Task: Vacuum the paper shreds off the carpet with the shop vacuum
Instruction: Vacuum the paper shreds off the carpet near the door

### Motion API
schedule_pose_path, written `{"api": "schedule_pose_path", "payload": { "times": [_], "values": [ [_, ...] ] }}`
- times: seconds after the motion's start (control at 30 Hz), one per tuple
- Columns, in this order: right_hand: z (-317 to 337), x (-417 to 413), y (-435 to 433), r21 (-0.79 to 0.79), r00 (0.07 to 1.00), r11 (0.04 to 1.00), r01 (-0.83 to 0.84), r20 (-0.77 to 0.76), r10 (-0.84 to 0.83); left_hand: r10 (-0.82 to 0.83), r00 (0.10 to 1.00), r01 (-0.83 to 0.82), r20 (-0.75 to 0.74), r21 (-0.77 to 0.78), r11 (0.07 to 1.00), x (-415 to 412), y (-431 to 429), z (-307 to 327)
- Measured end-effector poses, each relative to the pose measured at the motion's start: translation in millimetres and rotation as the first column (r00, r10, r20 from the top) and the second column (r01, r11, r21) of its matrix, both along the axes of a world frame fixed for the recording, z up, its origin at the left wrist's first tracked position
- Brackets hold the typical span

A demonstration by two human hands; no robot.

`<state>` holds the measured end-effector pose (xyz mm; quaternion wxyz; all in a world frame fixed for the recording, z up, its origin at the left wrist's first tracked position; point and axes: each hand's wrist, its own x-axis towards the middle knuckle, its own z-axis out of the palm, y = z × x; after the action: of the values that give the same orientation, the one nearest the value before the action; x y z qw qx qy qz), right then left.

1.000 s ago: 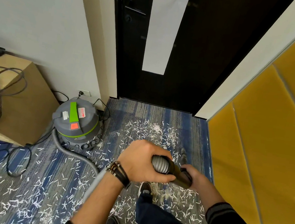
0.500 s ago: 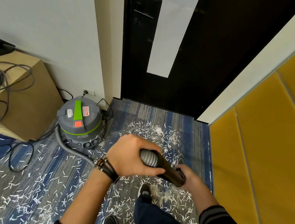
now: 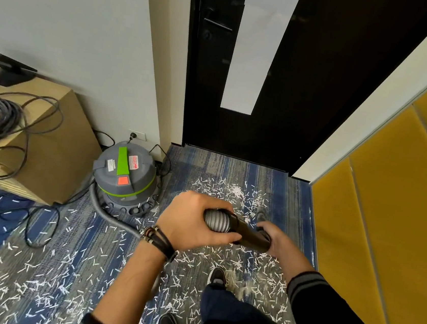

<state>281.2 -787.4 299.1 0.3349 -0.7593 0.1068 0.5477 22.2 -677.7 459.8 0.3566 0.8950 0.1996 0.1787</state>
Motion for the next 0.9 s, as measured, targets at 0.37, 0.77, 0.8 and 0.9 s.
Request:
{"api": "schedule_pose_path", "payload": {
  "times": [0.37, 0.77, 0.8, 0.9],
  "values": [
    [11.2, -4.6, 44.6, 0.028, 0.993, 0.993, -0.115, -0.023, 0.116, 0.046, 0.998, -0.043, -0.03, 0.091, 0.995, -4.1, 16.7, 10.8],
    [9.6, 9.8, 58.0, -0.004, 0.985, 0.986, -0.17, -0.033, 0.169, 0.054, 0.998, -0.051, -0.04, 0.066, 0.997, 12.8, 26.7, 10.1],
    [9.1, 13.2, 59.9, -0.001, 0.985, 0.986, -0.168, -0.039, 0.168, 0.056, 0.998, -0.053, -0.039, 0.067, 0.996, 15.5, 28.7, 10.7],
    [11.3, 21.4, 64.4, 0.009, 0.987, 0.988, -0.156, -0.033, 0.156, 0.052, 0.998, -0.049, -0.04, 0.073, 0.996, 22.9, 33.8, 11.8]
  ]
}}
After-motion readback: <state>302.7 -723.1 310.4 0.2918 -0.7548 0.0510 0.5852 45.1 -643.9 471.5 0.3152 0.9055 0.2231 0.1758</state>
